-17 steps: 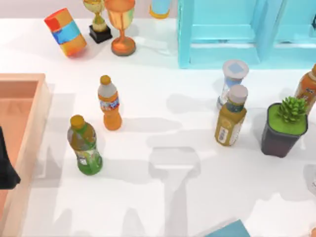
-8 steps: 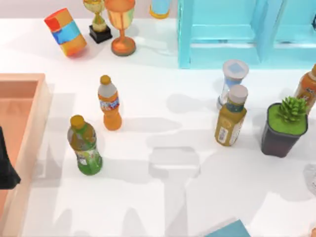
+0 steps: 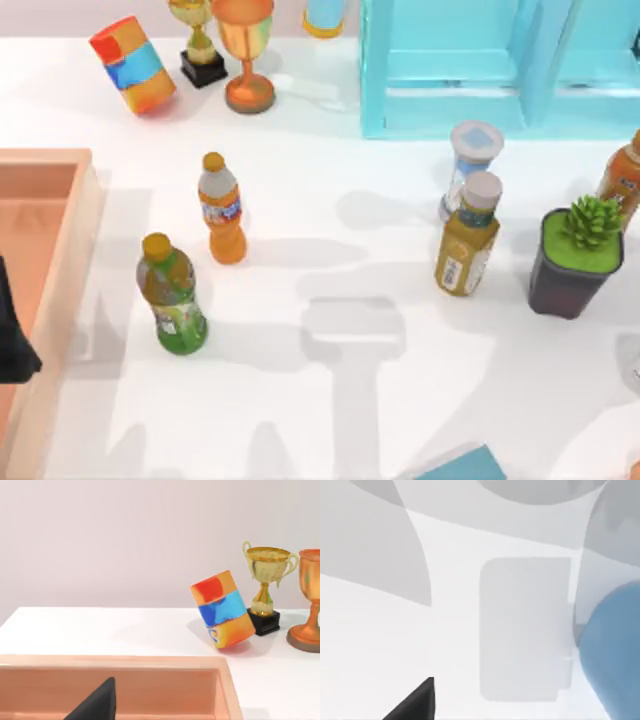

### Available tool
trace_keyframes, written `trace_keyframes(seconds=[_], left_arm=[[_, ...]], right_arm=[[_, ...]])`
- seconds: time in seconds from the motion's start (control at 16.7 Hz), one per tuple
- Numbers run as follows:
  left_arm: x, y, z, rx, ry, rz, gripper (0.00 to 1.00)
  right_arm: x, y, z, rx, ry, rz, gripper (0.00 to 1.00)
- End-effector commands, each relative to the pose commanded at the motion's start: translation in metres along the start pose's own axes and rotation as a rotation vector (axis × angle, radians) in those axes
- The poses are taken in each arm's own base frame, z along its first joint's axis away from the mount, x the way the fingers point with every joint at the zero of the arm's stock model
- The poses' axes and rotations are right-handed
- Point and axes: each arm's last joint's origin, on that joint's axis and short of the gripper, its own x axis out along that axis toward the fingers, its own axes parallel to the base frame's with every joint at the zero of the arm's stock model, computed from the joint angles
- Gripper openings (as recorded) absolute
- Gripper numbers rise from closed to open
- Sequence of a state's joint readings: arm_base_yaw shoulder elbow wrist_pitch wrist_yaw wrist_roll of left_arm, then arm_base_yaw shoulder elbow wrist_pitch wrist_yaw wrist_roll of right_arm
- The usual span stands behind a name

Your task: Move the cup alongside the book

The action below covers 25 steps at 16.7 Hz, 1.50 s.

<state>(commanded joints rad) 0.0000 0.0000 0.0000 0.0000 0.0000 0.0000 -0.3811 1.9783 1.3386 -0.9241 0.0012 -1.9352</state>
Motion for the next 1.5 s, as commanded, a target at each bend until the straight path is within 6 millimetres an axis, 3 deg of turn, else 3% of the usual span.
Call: trace_keyframes(seconds=[0.3, 1.08, 1.5], left_arm=[[0.0000, 0.0000, 0.0000, 0.000, 0.000, 0.000, 1.00], [0.0000, 0.0000, 0.0000, 0.000, 0.000, 0.000, 1.00], [0.0000, 0.0000, 0.0000, 0.000, 0.000, 0.000, 1.00]], right_arm=[[0.0089, 0.0019, 0.0004, 0.000, -0.002, 0.006, 1.00], [0.0089, 0.0019, 0.0004, 0.000, -0.002, 0.006, 0.02], [0.0089, 0.0019, 0.0004, 0.000, -0.002, 0.006, 0.00]])
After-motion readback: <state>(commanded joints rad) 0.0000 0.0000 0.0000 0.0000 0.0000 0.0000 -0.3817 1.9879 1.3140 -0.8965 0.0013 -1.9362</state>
